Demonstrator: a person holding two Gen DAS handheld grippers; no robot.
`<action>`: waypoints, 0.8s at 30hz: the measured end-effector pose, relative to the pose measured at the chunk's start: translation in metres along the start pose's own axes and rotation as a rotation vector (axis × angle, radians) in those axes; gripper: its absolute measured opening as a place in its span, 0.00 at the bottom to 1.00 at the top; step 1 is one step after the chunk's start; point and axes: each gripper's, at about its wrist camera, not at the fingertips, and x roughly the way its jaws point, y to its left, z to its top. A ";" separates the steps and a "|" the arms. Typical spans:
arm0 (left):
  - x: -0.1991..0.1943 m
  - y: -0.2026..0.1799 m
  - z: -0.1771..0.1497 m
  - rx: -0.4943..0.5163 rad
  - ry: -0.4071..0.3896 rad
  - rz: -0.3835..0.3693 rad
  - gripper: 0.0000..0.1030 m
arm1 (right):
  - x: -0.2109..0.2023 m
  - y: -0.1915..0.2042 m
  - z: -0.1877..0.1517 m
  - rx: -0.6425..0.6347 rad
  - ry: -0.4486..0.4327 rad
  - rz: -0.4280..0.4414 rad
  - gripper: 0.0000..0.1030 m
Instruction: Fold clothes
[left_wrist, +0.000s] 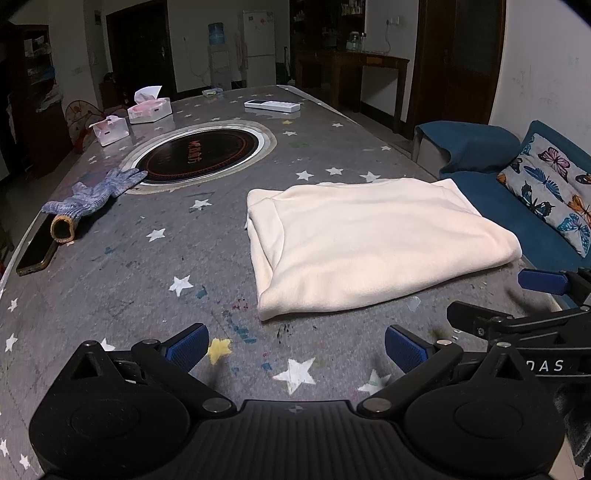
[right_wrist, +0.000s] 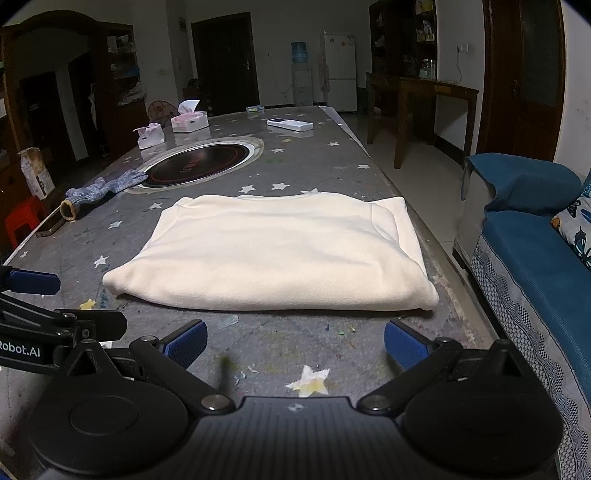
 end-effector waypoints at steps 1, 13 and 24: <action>0.001 0.000 0.001 0.000 0.001 0.000 1.00 | 0.001 0.000 0.000 0.000 0.001 0.000 1.00; 0.011 -0.001 0.005 0.000 0.016 -0.003 1.00 | 0.009 -0.004 0.005 0.002 0.015 -0.002 1.00; 0.018 0.000 0.008 -0.008 0.028 -0.003 1.00 | 0.016 -0.005 0.007 0.002 0.026 -0.005 1.00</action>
